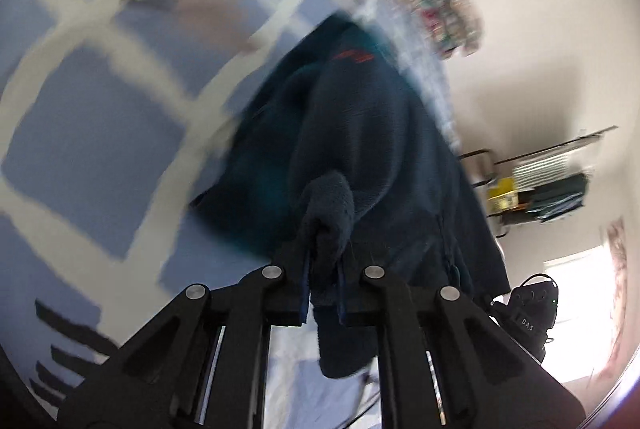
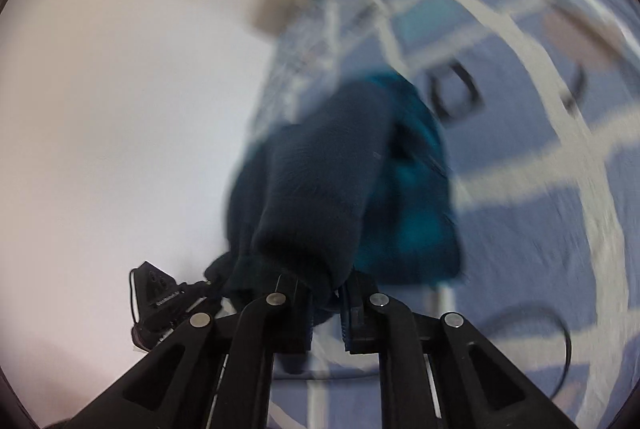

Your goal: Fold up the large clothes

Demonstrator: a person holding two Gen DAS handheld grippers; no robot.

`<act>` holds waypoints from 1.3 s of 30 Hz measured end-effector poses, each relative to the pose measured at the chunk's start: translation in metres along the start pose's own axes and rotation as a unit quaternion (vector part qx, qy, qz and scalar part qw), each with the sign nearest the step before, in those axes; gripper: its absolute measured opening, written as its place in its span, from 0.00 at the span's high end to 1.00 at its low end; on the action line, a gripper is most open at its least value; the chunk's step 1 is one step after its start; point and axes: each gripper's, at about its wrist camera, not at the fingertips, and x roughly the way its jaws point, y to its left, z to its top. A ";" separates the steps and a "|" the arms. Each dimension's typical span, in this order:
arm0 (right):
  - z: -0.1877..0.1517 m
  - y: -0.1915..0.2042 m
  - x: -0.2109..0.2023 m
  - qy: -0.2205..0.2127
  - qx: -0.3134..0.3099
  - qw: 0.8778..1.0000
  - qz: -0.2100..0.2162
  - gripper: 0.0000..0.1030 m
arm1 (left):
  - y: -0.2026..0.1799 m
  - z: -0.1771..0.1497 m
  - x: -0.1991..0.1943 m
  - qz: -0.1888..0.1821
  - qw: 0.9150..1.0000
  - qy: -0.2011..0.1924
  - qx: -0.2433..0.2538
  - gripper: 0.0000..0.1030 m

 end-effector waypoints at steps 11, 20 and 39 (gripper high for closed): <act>-0.014 0.017 0.036 0.077 -0.086 0.992 -0.053 0.64 | -0.003 -0.008 0.001 0.113 0.991 -0.019 0.073 0.76; 0.029 0.001 -0.052 0.001 -0.080 0.996 0.036 0.26 | -0.054 0.010 -0.062 0.123 0.975 -0.126 0.133 0.73; 0.109 0.029 0.055 -0.038 -0.180 0.982 -0.044 0.83 | -0.064 0.022 0.047 0.160 0.970 -0.052 0.176 0.78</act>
